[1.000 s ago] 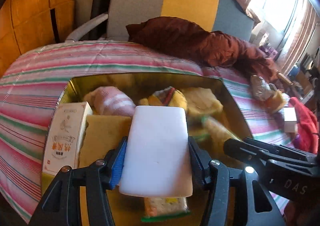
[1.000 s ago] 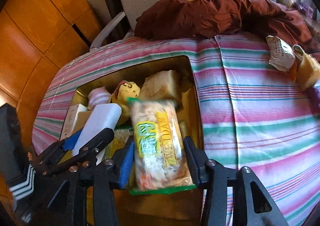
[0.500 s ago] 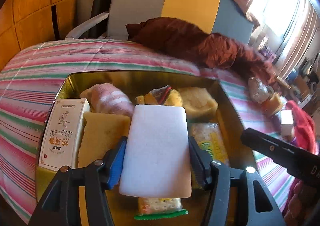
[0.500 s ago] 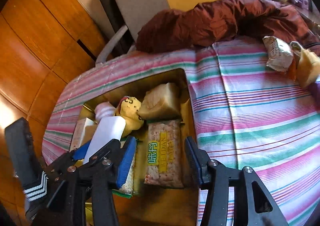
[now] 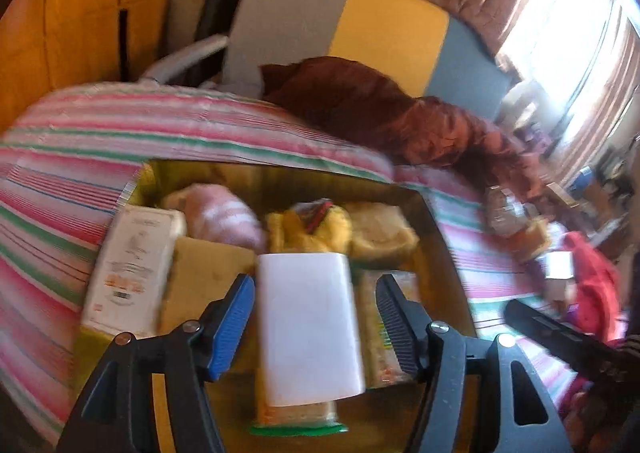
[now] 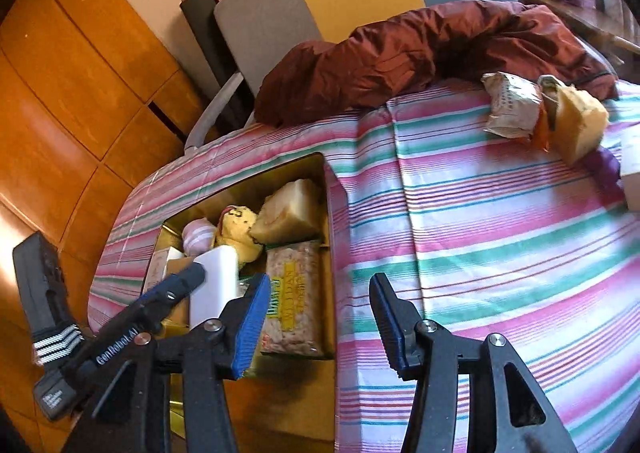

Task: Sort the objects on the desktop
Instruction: 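Place the eraser sponge in the tray with the left gripper while the right gripper drops the cracker packet there, then move both open grippers back toward the remaining items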

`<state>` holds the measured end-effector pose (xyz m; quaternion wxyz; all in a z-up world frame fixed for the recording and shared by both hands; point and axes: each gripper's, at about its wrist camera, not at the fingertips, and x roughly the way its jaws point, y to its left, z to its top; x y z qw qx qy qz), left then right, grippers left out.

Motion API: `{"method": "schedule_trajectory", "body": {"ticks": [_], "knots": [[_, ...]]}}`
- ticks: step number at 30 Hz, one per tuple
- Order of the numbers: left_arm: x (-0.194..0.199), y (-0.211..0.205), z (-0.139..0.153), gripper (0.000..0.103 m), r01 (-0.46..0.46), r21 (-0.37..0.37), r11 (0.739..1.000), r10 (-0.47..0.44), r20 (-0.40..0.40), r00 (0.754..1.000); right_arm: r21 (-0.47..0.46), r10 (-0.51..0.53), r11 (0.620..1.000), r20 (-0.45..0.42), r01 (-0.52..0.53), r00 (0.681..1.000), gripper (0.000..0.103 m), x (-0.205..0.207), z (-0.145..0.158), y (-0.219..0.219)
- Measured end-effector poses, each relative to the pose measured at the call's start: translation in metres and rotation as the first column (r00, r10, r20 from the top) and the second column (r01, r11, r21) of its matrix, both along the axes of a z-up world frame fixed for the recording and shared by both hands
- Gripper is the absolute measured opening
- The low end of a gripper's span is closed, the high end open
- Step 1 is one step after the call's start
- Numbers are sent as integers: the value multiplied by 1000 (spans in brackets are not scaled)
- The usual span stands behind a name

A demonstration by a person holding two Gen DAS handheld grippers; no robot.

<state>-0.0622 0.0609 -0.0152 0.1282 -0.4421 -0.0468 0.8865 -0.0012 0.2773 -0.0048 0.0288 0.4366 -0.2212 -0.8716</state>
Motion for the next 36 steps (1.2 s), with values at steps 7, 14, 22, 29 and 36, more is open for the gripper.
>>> {"method": "schedule_trajectory", "body": {"ticks": [7,14,22,29,36], "knots": [[22,25,7,64,59,-120,991,-64,-38,997,17,-33,999,5,33,999,52,14,-2,20],[47,52,11,64,138,-120,983,-144,-44,989,117,-94,989,4,92,996,53,31,2,45],[66,87,15,64,211,-123,970,-219,-51,974,247,-158,956,-25,160,987,54,55,14,84],[79,120,12,64,266,-143,953,-275,-44,960,353,-207,910,-64,216,976,56,70,24,112],[94,149,8,64,317,-161,935,-326,-33,945,501,-298,811,-92,303,950,56,87,31,142]]}}
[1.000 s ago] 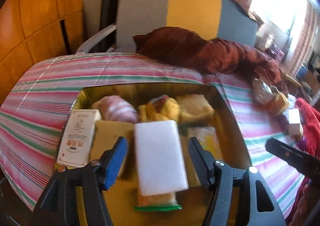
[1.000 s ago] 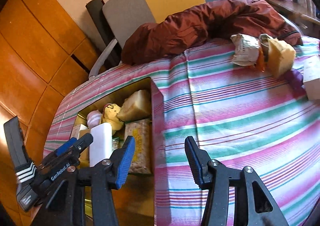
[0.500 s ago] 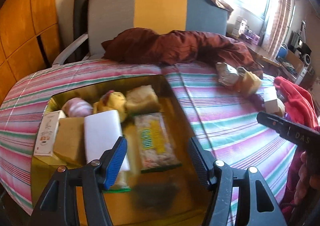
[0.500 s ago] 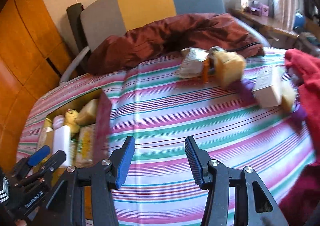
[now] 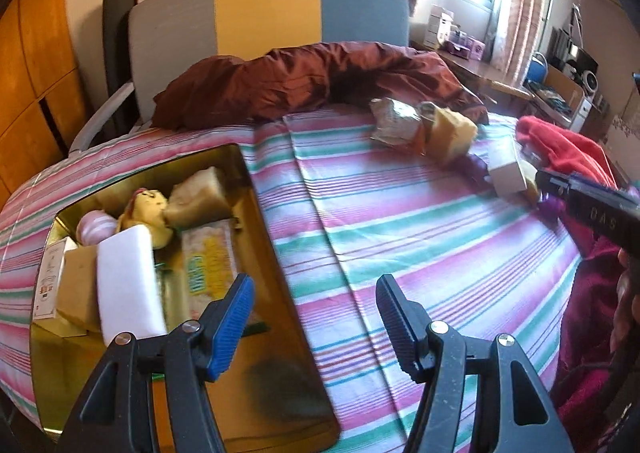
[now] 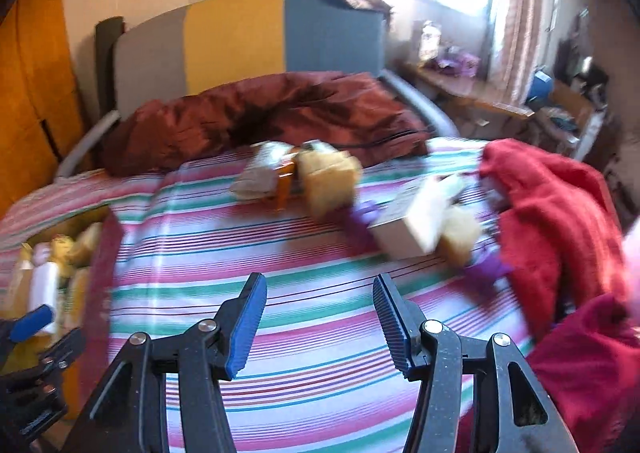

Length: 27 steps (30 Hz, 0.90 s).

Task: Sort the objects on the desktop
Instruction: 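Move both open grippers back toward the remaining items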

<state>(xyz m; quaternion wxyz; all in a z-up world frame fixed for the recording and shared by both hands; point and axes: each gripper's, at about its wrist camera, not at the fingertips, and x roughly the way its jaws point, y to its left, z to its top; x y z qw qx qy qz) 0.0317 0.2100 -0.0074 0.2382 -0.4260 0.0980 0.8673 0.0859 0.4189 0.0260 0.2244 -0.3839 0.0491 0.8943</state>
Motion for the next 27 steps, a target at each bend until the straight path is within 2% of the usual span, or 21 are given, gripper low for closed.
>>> {"method": "schedule_trajectory", "body": {"ticks": [9,14,19,22,24,25,27], "knots": [[13,24,-5,64,54,-10,999,-53,9,999,193,-120,973,-52,128,991,60,26,24,24],[17,34,-8,64,71,-15,997,-71,17,997,231,-144,960,-84,160,986,61,35,31,31],[20,42,-9,64,89,-19,996,-88,19,996,232,-163,956,-94,181,982,61,41,32,39],[19,46,-11,64,96,-25,995,-96,25,995,221,-167,958,-92,183,982,61,40,29,44],[19,48,-13,64,104,-25,994,-103,34,994,181,-158,968,-88,172,983,62,39,27,50],[18,50,-15,64,105,-29,994,-104,39,994,130,-148,979,-88,158,985,63,37,26,57],[15,52,-18,64,111,-26,993,-109,66,992,-56,-156,987,-97,151,983,65,33,22,87]]}}
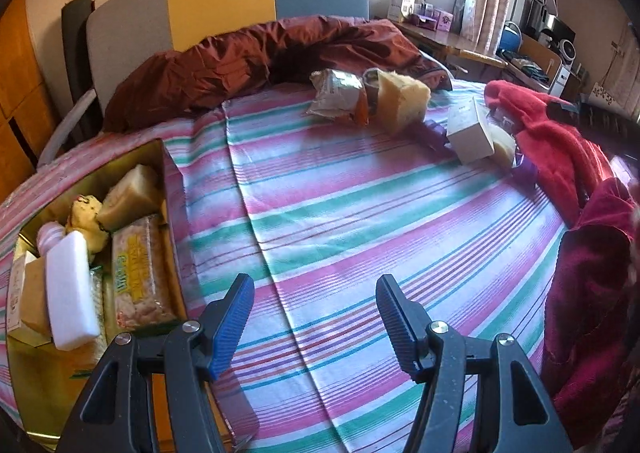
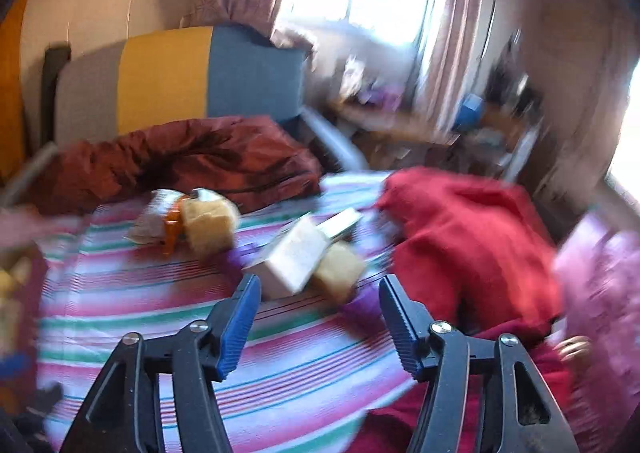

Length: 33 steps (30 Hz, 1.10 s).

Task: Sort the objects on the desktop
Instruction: 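Move both open grippers back toward the remaining items, then grasp the white medicine box with the left gripper while the right gripper grasps the purple snack packet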

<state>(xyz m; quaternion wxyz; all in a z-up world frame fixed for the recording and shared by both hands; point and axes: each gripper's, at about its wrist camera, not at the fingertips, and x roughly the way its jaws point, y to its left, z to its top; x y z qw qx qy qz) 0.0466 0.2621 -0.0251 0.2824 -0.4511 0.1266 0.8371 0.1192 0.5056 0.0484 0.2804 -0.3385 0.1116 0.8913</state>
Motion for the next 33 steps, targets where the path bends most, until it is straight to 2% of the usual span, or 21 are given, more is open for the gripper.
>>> {"method": "schedule_trajectory", "body": {"ticks": [3,5,8,11,13,14,18,19,20,21,22,25,26,28,29,33], "knots": [[-5,0,-2,64,-3,17,1000,3,36,999,-226,-67,972,-9,63,998,69,-11,-14,61],[-8,1,-3,64,-4,32,999,2,65,998,-359,-128,924,23,128,991,69,-17,-31,103],[-14,6,-6,64,-8,38,999,5,88,996,-460,-174,865,98,199,980,69,-26,-55,140],[-17,19,-8,64,6,25,1000,-8,98,995,-452,-164,868,130,206,978,69,-42,-69,155],[-17,30,-8,64,22,26,999,-24,105,994,-415,-142,889,147,191,979,68,-53,-74,158],[-17,35,-7,64,35,31,999,-39,106,994,-367,-137,908,194,201,971,67,-60,-77,157],[-17,59,-2,64,76,28,997,-78,73,994,-270,-107,946,261,179,959,68,-58,-95,147],[-18,67,0,64,83,31,996,-85,68,994,-274,-105,945,267,180,958,69,-53,-104,146],[-19,74,2,64,92,37,995,-94,64,994,-301,-100,936,264,180,959,75,-49,-110,148],[-21,83,5,64,100,44,994,-102,57,993,-357,-105,913,262,198,959,76,-44,-113,154],[-22,93,7,64,109,49,993,-111,48,993,-388,-126,897,234,212,964,76,-38,-111,159],[-25,126,14,64,155,79,985,-157,29,987,-448,-121,867,239,220,964,75,-33,-118,161],[-26,141,17,64,178,86,980,-180,15,984,-441,-122,870,239,220,963,67,-32,-116,161],[-29,163,21,64,203,96,975,-204,6,979,-444,-110,872,234,207,966,60,-32,-115,160],[-29,173,23,64,212,102,972,-213,-4,977,-453,-104,869,229,201,968,52,-31,-114,161],[-41,213,25,68,239,115,964,-239,-7,971,-472,-121,856,210,209,970,42,-23,-114,167]]}}
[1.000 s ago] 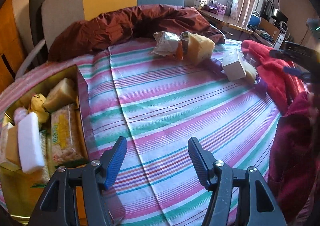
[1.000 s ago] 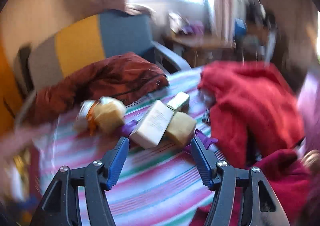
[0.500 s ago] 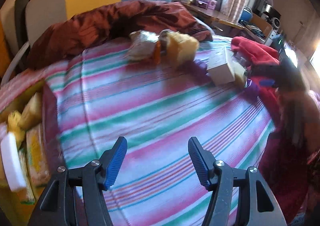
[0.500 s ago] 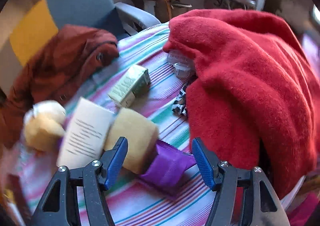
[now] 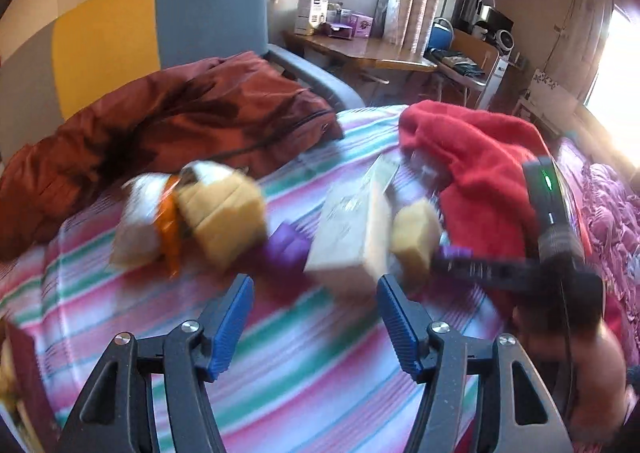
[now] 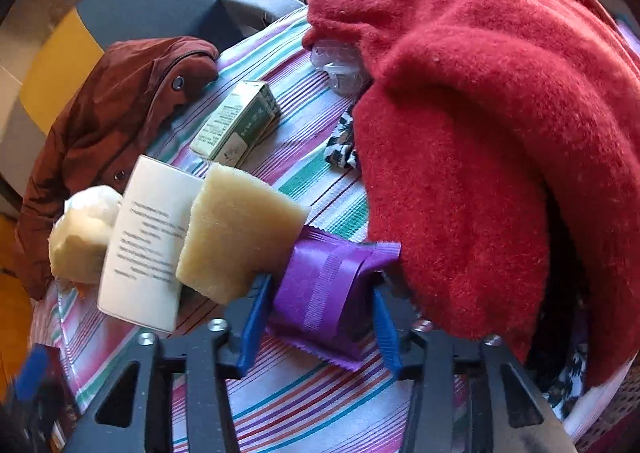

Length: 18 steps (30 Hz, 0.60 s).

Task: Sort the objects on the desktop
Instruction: 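Grasp the white medicine box with the left gripper while the right gripper grasps the purple snack packet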

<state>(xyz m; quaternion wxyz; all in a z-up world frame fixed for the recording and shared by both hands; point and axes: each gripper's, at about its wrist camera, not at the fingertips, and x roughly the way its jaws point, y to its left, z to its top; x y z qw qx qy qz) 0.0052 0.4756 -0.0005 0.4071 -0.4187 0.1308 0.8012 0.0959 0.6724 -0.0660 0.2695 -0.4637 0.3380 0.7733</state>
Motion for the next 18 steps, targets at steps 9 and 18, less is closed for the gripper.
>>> {"method": "schedule_trajectory", "body": {"ticks": [9,18], "knots": [[-25,68,-25,69,68,-73,995,-64,52,997,-5,-67,998,-19,67,998,39,12,4,15],[2,99,-41,69,208,-129,969,-210,4,978,-33,-99,995,-43,97,994,39,25,5,19]]}}
